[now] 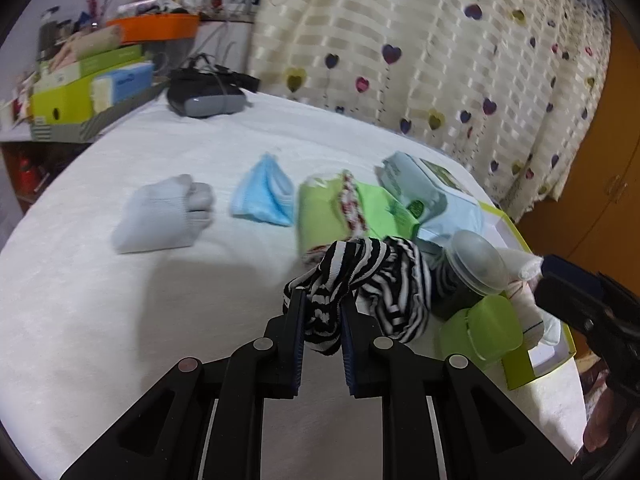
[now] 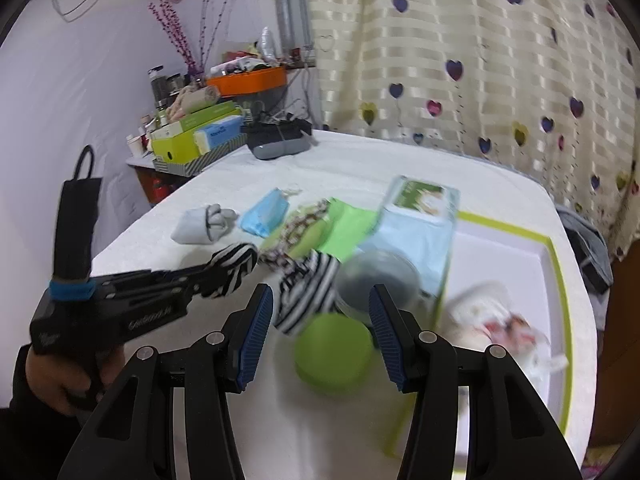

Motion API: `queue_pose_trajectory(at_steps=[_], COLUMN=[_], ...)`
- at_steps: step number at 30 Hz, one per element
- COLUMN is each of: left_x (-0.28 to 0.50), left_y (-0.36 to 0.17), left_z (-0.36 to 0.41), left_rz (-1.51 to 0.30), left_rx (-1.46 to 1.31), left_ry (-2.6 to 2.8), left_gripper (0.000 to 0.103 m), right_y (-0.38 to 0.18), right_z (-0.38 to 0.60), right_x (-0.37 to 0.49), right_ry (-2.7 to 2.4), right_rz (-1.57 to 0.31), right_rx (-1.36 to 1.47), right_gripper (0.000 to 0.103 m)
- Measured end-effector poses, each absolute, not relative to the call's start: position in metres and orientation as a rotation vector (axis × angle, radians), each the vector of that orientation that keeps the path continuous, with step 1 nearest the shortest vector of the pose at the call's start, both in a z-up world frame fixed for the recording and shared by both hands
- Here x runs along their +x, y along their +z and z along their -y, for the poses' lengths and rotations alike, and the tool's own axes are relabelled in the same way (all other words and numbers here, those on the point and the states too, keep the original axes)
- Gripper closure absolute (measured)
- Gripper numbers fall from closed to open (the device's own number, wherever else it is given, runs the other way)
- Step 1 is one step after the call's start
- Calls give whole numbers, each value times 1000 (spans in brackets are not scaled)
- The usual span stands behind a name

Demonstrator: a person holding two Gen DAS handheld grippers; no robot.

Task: Organize soft objects
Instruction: 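Grasp the black-and-white striped cloth with the left gripper, then grasp the green cloth with red-white cord using the right gripper while the left holds the striped cloth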

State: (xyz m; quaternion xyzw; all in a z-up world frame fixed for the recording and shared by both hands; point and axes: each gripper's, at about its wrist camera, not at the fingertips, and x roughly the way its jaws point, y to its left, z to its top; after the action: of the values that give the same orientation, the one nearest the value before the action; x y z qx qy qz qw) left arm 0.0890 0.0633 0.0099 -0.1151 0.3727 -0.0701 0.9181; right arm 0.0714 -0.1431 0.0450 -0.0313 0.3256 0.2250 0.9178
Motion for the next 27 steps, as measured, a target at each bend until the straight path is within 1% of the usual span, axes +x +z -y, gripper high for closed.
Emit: queue_pose_trajectory(at_steps=[13, 18, 25, 26, 27], left_x=[74, 72, 74, 75, 75], left_y=[10, 7, 1, 0, -1], left_z=[-118, -133, -146, -147, -148], left_rz=[-735, -732, -738, -739, -740], left_rx=[-290, -311, -332, -333, -335], left_ry=[-73, -67, -64, -63, -64], left_gripper=[88, 88, 88, 88, 88], right_y=[32, 11, -13, -15, -15], right_z=[64, 42, 31, 29, 26], right_x=[134, 172, 196, 195, 194], right_ry=[435, 369, 316, 321, 329], right_rz=[-782, -884, -995, -995, -987], right_rx=[-112, -130, -143, -151, -165], right_gripper=[52, 52, 52, 56, 64])
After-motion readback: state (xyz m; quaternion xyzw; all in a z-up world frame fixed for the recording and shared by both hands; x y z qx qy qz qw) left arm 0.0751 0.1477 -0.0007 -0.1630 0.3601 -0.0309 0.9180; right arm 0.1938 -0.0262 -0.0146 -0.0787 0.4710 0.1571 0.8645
